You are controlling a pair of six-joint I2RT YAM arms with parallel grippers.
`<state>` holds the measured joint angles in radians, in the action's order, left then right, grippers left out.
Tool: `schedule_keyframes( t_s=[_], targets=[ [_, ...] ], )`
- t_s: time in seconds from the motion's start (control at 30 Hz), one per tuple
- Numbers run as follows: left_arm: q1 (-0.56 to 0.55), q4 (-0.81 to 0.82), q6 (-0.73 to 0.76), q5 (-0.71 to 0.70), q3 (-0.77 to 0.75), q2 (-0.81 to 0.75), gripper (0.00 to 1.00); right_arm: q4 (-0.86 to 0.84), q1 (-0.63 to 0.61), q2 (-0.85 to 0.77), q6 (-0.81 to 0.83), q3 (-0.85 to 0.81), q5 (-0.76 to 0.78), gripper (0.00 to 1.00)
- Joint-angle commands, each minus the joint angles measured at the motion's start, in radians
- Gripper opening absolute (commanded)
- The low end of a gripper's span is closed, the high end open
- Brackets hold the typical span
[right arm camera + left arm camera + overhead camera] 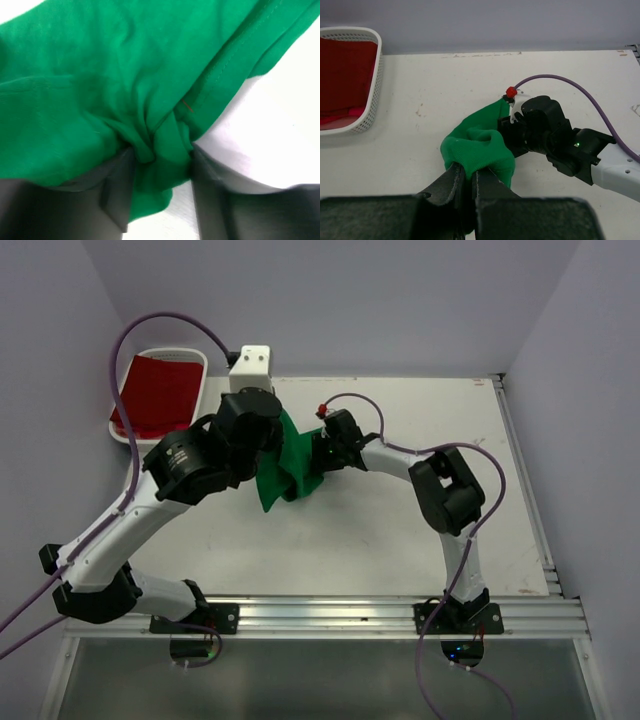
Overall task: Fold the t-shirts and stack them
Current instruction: Flatten out the tshirt
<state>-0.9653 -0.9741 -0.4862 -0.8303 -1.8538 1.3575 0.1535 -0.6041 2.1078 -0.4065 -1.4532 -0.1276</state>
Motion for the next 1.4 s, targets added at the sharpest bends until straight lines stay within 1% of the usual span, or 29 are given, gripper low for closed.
schedule_keyframes(
  t_s=[0.0,0.03,0.07,0.1,0.2,0.27,0.3,0.33,0.4,0.43,0.47,0.53,0.6,0.73,0.8,0.9,0.93,0.97,1.0,1.03,1.07,1.1,1.13,1.17,1.2,1.23,1.27,1.3,1.37],
  targets=[
    [-0.007,0.034,-0.026,-0.035,0.016,-0.04,0.0,-0.023,-0.005,-0.012,-0.017,0.037,-0.014,0.32],
    [-0.007,0.032,-0.028,-0.042,0.025,-0.044,0.0,-0.022,-0.005,-0.018,-0.017,0.042,-0.009,0.21],
    [-0.007,0.034,-0.029,-0.05,0.033,-0.047,0.0,-0.008,-0.005,-0.04,-0.014,0.05,0.011,0.02],
    [-0.007,0.034,-0.031,-0.059,0.041,-0.05,0.0,0.004,-0.005,-0.051,-0.011,0.053,0.023,0.0],
    [-0.006,0.038,-0.067,-0.107,0.1,-0.083,0.0,0.052,-0.005,-0.127,0.009,0.074,0.092,0.0],
    [-0.001,0.043,-0.104,-0.153,0.189,-0.107,0.0,0.089,-0.005,-0.182,0.027,0.102,0.161,0.0],
    [0.011,0.049,-0.141,-0.167,0.227,-0.138,0.0,0.102,-0.005,-0.24,0.034,0.111,0.181,0.0],
    [0.022,0.058,-0.166,-0.168,0.311,-0.153,0.0,0.118,-0.005,-0.268,0.038,0.12,0.21,0.0],
    [0.068,0.063,-0.248,-0.159,0.398,-0.202,0.0,0.175,-0.005,-0.348,0.055,0.139,0.281,0.0],
    [0.089,0.078,-0.27,-0.155,0.485,-0.219,0.0,0.194,-0.005,-0.37,0.06,0.143,0.307,0.0],
    [0.109,0.081,-0.299,-0.155,0.526,-0.233,0.0,0.234,-0.006,-0.397,0.067,0.152,0.324,0.0],
    [0.151,0.09,-0.368,-0.177,0.634,-0.276,0.0,0.267,-0.006,-0.466,0.069,0.174,0.39,0.0],
    [0.163,0.075,-0.452,-0.22,0.682,-0.299,0.0,0.325,-0.005,-0.503,0.067,0.183,0.42,0.0],
    [0.18,-0.035,-0.63,-0.28,0.754,-0.302,0.0,0.42,-0.006,-0.592,0.046,0.214,0.474,0.0],
    [0.183,-0.041,-0.672,-0.276,0.78,-0.294,0.0,0.468,-0.005,-0.614,0.034,0.228,0.483,0.0],
    [0.191,-0.038,-0.683,-0.198,0.855,-0.281,0.01,0.524,-0.005,-0.654,0.015,0.257,0.493,0.0],
    [0.191,0.032,-0.646,-0.17,0.876,-0.278,0.05,0.538,-0.006,-0.664,0.011,0.278,0.488,0.0],
    [0.191,0.081,-0.552,-0.135,0.898,-0.27,0.11,0.543,-0.005,-0.681,0.005,0.289,0.482,0.0],
    [0.191,0.138,-0.508,-0.054,0.945,-0.267,0.13,0.544,-0.005,-0.689,0.003,0.298,0.482,0.0],
    [0.191,0.24,-0.471,-0.012,0.967,-0.259,0.17,0.544,-0.006,-0.693,0.003,0.309,0.48,0.0],
    [0.191,0.302,-0.425,0.034,0.99,-0.252,0.3,0.54,-0.006,-0.695,0.002,0.324,0.482,0.0],
    [0.191,0.372,-0.322,0.142,1.034,-0.242,0.37,0.537,-0.006,-0.695,0.001,0.33,0.487,0.0],
    [0.191,0.5,-0.277,0.195,1.053,-0.235,0.45,0.534,-0.005,-0.69,0.0,0.336,0.487,0.0],
    [0.189,0.561,-0.235,0.244,1.067,-0.212,0.62,0.532,-0.006,-0.683,-0.002,0.338,0.484,0.0],
    [0.189,0.618,-0.153,0.338,1.088,-0.199,0.69,0.528,-0.006,-0.669,-0.003,0.34,0.476,0.0],
    [0.188,0.699,-0.122,0.371,1.09,-0.183,0.73,0.526,-0.006,-0.661,-0.005,0.341,0.47,0.0],
    [0.183,0.725,-0.092,0.399,1.085,-0.144,0.8,0.515,-0.005,-0.654,-0.009,0.344,0.464,0.0],
    [0.166,0.757,-0.027,0.445,1.059,-0.123,0.81,0.509,-0.005,-0.64,-0.009,0.346,0.453,0.0],
    [0.126,0.781,0.035,0.456,1.024,-0.078,0.83,0.492,-0.005,-0.629,-0.017,0.35,0.439,0.0]
  ],
)
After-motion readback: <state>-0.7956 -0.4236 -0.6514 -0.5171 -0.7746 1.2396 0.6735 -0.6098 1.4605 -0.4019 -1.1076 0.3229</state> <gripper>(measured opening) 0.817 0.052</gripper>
